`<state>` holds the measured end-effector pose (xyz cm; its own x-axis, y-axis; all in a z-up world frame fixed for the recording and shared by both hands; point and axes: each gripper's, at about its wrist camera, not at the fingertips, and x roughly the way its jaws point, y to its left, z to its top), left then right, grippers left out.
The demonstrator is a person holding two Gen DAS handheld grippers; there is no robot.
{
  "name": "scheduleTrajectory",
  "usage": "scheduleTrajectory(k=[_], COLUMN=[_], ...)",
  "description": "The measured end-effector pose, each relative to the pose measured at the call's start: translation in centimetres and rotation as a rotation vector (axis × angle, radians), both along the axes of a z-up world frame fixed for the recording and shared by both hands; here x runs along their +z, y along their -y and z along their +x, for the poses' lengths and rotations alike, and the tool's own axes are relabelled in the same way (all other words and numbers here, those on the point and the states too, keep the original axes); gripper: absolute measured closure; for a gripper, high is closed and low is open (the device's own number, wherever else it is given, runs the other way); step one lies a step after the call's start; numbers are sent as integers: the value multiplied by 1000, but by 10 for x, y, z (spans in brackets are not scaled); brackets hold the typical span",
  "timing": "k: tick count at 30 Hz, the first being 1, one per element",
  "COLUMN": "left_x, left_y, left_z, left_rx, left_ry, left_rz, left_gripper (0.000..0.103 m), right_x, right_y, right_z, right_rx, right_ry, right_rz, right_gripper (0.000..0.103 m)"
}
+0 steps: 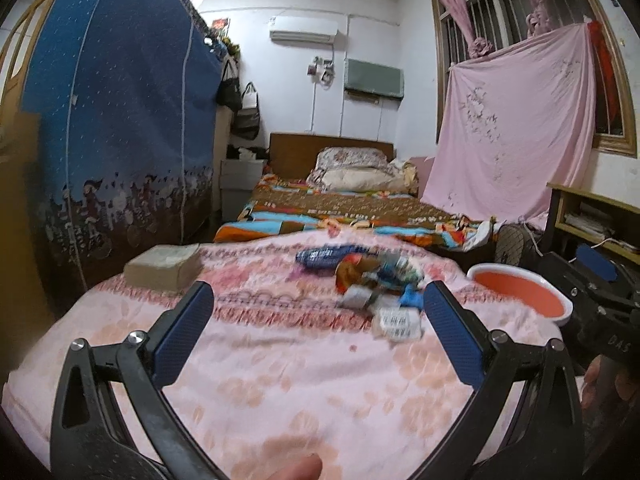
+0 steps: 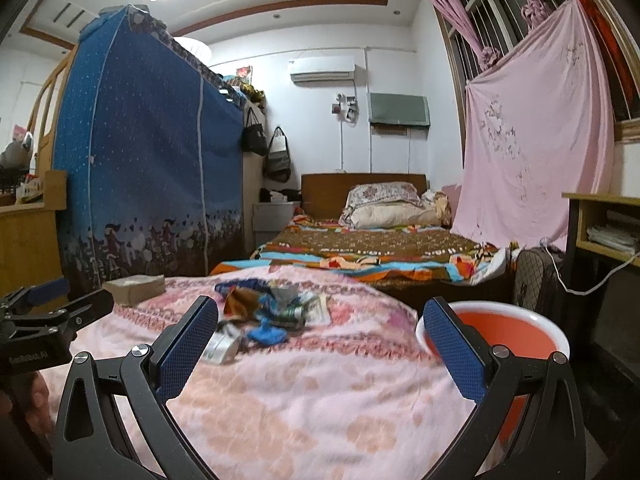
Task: Collect trash
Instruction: 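Move both tools toward the trash pile on the quilt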
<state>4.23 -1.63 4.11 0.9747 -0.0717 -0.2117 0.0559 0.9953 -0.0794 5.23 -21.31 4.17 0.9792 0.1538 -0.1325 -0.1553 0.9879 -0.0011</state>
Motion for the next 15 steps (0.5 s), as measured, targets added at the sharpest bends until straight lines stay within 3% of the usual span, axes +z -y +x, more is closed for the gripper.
scheduleTrajectory(k=[8,11,15], left_x=[20,18,5], left_y=[3,5,10], left_z=[14,23,40], left_rx=[-27,-53,-97], left_ry=[79,33,-91], left_rz=[-17,-22,-39], left_gripper=[11,12,14], right_x=[23,26,23], right_y=[10,12,10], right_z=[25,38,56], right_rx=[44,65,88], right_ry=[53,14,-62], right_rz=[19,29,6], right_gripper=[0,0,0])
